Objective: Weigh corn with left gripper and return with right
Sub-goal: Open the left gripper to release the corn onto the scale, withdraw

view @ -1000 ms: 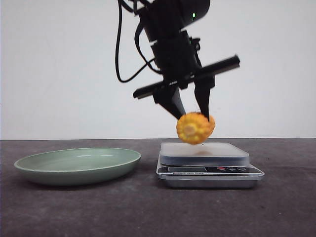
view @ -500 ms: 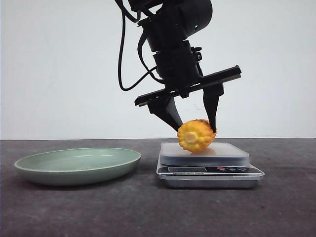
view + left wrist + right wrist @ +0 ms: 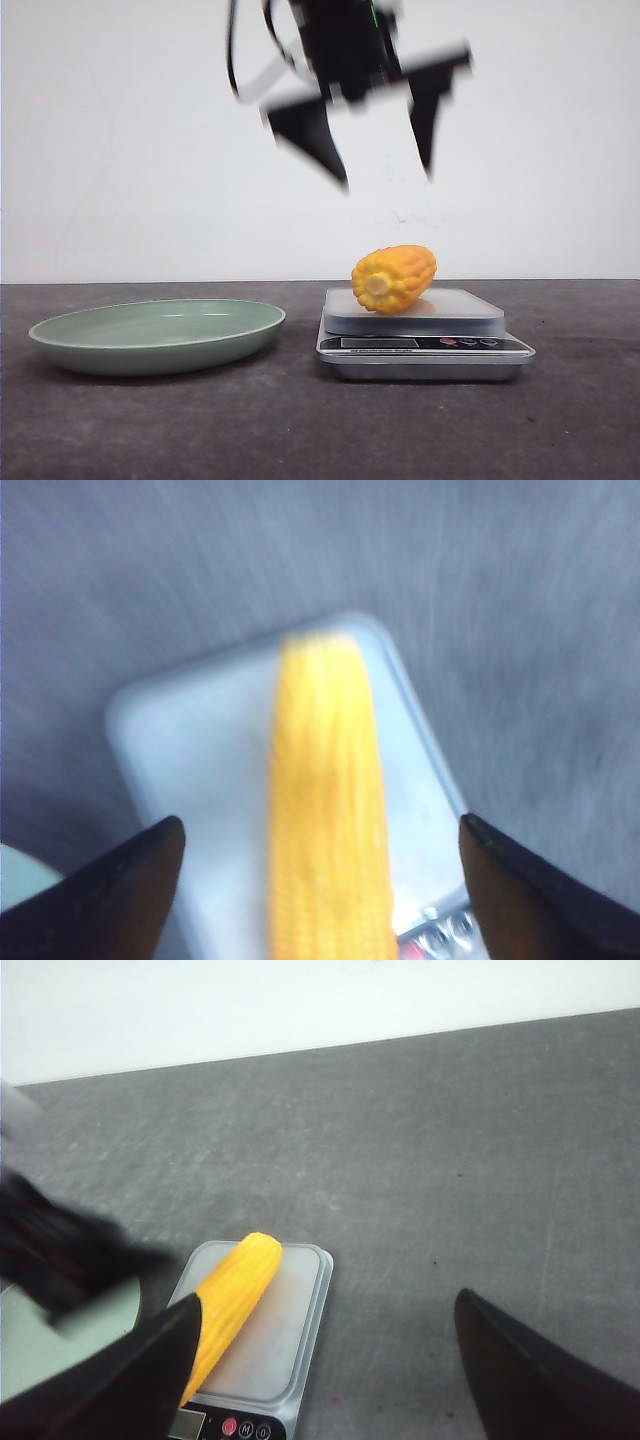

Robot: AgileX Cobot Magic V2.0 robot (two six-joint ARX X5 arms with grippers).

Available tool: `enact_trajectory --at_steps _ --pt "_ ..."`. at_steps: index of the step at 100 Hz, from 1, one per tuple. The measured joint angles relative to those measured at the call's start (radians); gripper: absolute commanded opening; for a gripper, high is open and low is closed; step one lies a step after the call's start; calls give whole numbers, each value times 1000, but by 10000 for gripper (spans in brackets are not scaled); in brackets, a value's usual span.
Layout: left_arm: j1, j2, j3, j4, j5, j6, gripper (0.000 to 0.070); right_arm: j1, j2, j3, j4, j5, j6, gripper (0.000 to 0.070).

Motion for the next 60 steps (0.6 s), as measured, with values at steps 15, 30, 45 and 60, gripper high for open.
enact_trajectory --at_steps 15,30,45,60 --pt "57 -223 40 -24 -104 114 516 2 0 0 -11 0 0 511" --pt "174 -433 43 -115 -148 153 515 21 0 0 -12 0 0 511" --pt "287 -616 43 -286 -220 163 515 50 0 0 -11 0 0 511" --pt "377 -777 43 -474 -289 166 515 94 9 0 -6 0 0 511"
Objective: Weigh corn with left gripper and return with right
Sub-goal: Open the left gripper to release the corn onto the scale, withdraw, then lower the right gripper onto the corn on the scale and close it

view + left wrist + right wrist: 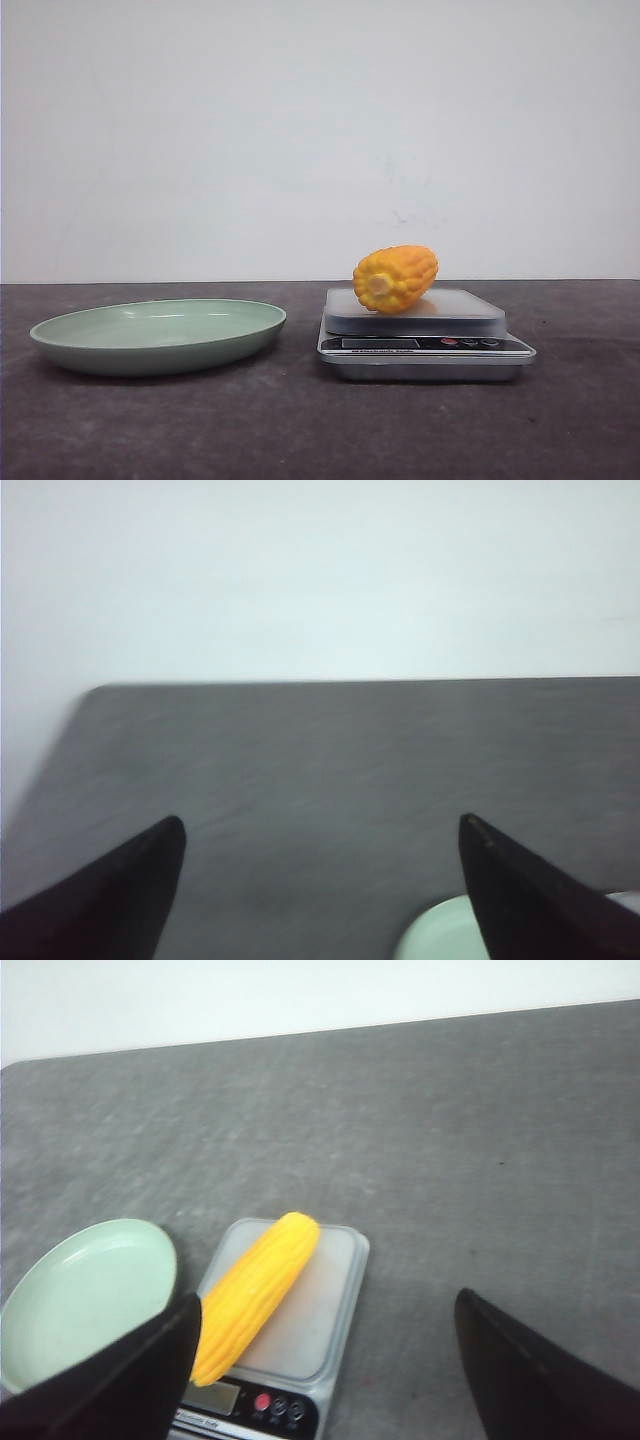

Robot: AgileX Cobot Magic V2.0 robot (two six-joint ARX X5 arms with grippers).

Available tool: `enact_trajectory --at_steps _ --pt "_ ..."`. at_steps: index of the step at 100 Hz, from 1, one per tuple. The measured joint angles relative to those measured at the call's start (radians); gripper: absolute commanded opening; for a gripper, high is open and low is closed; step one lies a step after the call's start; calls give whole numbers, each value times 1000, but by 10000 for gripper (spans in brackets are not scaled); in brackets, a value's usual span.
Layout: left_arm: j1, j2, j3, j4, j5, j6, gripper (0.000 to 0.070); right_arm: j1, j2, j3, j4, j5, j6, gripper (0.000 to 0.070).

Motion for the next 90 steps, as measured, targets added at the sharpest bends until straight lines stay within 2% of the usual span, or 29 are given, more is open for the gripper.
enact_trajectory --at_steps 16,36,62,84,90 --pt "13 -147 0 -122 -20 -24 515 53 34 0 10 0 -7 511" --pt "13 -332 -22 -250 -93 -125 515 101 98 0 42 0 -14 511" --pt "20 -630 -272 -254 -94 -243 514 190 211 0 136 9 -14 512" --pt "36 -875 -471 -254 36 -308 514 292 351 0 220 95 2 514" --pt "37 -899 -521 -254 77 -315 514 318 402 0 248 109 14 544"
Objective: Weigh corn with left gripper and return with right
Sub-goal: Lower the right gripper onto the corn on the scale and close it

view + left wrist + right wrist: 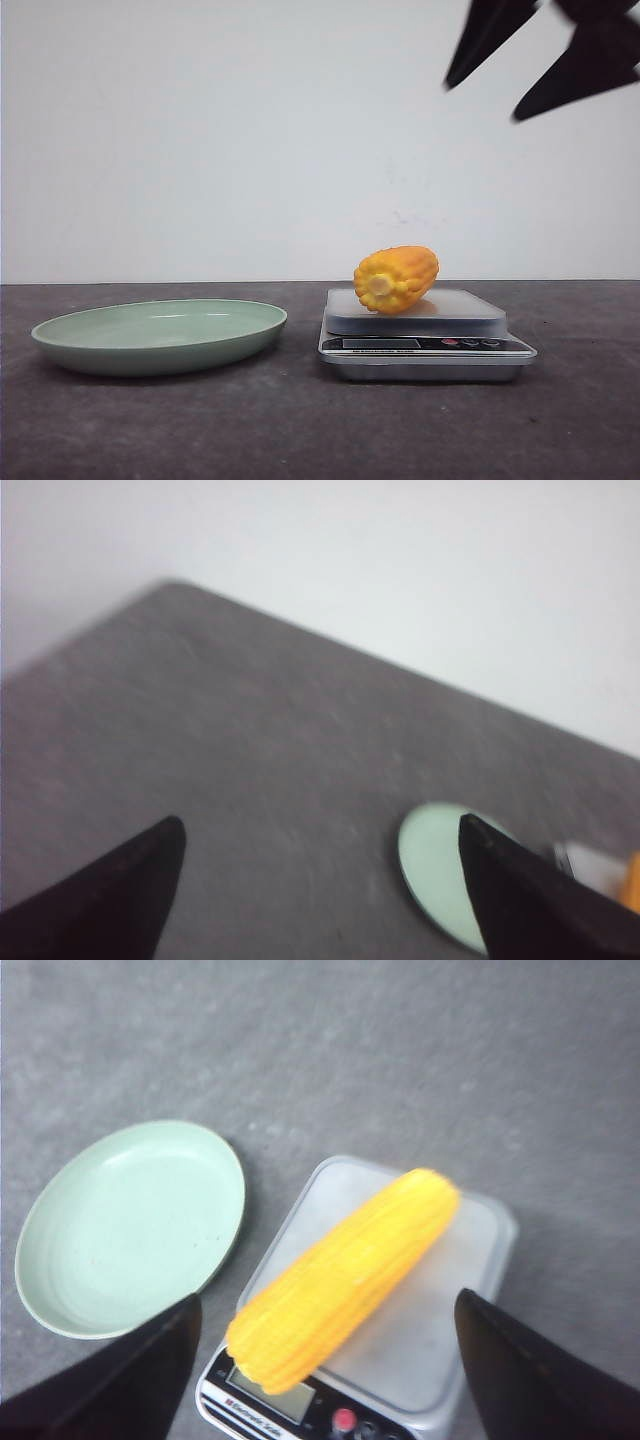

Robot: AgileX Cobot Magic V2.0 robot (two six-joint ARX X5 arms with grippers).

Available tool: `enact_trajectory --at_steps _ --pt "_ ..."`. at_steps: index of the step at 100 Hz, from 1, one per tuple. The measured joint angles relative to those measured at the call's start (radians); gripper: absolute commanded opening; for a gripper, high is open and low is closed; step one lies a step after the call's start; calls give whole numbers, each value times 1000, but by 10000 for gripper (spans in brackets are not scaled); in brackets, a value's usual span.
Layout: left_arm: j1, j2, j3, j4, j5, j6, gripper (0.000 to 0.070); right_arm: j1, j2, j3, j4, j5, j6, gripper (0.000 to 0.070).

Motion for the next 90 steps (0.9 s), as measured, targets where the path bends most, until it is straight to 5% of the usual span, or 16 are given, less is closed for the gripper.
enact_trajectory --at_steps 26,69,90 --pt "4 8 -187 0 116 -8 515 79 252 34 47 89 71 564" --pt "4 11 -246 18 136 34 515 103 514 265 -23 156 161 558" --pt "4 11 -246 35 136 56 515 105 562 265 -78 175 183 356"
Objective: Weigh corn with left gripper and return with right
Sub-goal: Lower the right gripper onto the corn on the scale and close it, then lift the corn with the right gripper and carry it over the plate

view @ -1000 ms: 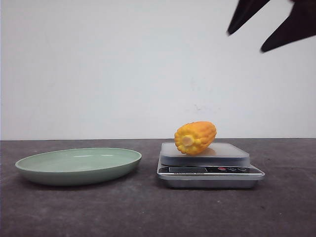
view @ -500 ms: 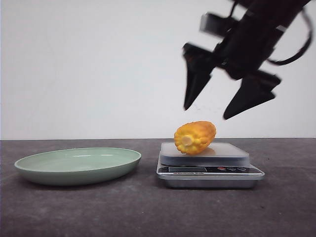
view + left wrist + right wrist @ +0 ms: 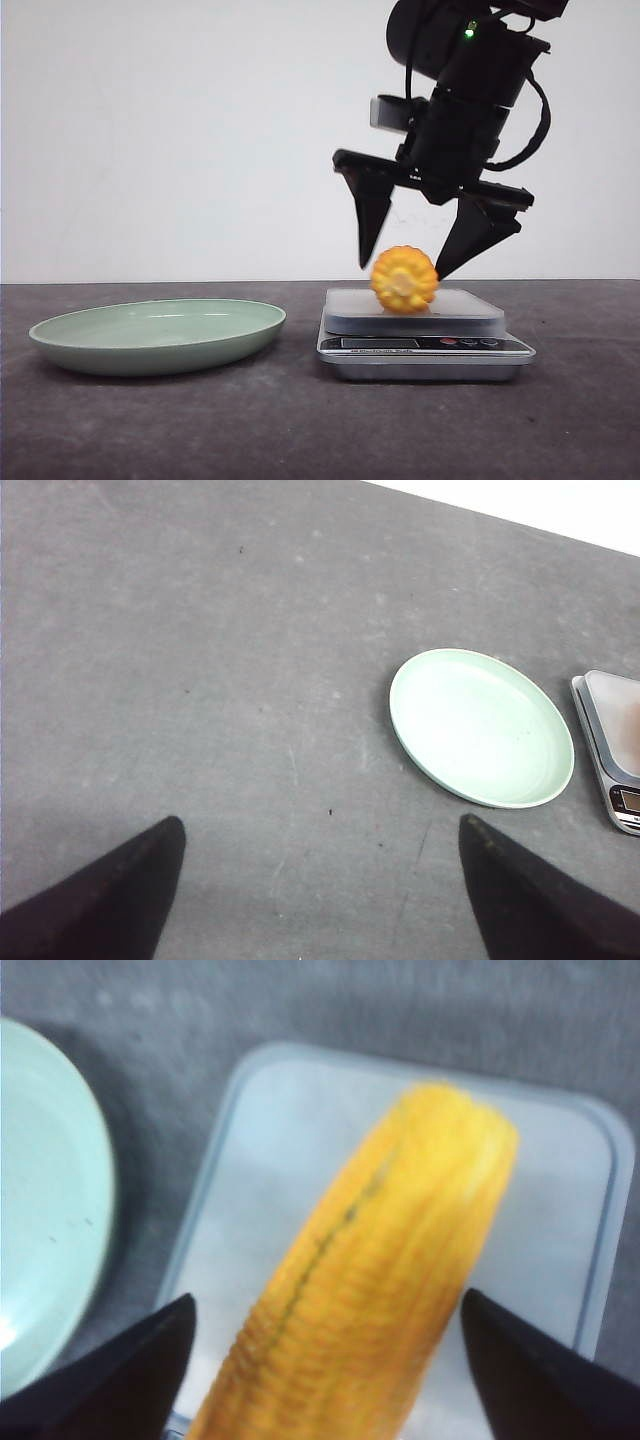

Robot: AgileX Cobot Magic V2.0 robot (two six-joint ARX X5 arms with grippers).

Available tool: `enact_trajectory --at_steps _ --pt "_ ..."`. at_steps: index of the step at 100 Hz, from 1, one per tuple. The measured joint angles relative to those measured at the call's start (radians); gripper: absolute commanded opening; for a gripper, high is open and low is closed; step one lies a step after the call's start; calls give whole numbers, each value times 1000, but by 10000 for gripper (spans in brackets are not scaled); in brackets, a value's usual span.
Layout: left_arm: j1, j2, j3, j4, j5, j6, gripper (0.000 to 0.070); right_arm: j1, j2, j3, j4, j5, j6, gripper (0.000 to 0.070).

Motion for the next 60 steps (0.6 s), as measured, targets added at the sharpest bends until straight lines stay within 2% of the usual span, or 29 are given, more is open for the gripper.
enact_trajectory --at_steps 8,20,48,60 --pt "0 0 0 3 0 6 515 3 1 0 -6 20 3 231" --pt "0 0 0 16 0 13 515 6 1 0 -5 29 5 0" --pt "0 0 0 11 0 18 515 43 -20 5 -14 51 -11 0" --pt "0 0 0 6 0 17 515 92 -56 70 -45 53 -38 0"
